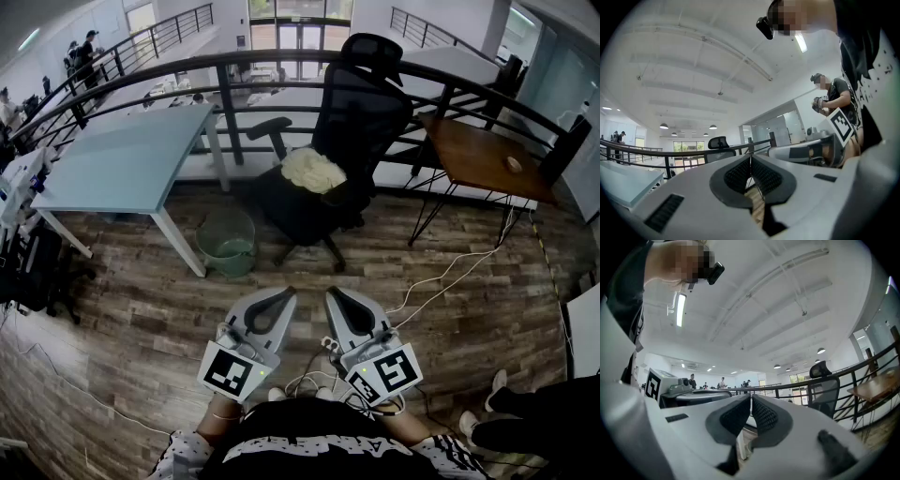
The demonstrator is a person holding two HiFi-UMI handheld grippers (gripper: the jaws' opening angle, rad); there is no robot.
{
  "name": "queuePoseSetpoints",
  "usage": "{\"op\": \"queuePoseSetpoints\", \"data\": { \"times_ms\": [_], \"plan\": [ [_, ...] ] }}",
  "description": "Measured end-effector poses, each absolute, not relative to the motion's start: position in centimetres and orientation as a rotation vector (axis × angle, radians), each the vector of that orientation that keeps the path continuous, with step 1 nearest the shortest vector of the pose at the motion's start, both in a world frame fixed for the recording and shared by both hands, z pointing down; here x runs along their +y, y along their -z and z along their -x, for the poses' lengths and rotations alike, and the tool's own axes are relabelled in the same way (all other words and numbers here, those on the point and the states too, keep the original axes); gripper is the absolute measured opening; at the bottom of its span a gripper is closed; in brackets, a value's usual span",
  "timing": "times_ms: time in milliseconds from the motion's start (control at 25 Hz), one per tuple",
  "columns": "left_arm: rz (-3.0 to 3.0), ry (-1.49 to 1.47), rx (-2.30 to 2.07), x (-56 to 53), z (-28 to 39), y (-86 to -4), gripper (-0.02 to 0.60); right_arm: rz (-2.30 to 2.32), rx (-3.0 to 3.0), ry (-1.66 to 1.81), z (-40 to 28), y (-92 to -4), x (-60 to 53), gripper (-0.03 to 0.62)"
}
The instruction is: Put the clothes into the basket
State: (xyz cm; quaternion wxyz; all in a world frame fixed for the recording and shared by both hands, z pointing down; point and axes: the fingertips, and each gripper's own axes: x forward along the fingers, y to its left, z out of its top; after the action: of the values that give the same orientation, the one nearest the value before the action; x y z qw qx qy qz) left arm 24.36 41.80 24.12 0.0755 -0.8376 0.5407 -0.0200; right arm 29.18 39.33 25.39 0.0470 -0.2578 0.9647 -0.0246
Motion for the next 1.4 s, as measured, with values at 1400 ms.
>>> {"op": "queuePoseSetpoints", "data": {
  "times_ms": [1400],
  "plan": [
    [2.519,0.028,1.604,43.9,-18.3,-24.4,0.015,0.805,2.962,0.045,-23.3,-25.2,41.1,0.032]
  ]
}}
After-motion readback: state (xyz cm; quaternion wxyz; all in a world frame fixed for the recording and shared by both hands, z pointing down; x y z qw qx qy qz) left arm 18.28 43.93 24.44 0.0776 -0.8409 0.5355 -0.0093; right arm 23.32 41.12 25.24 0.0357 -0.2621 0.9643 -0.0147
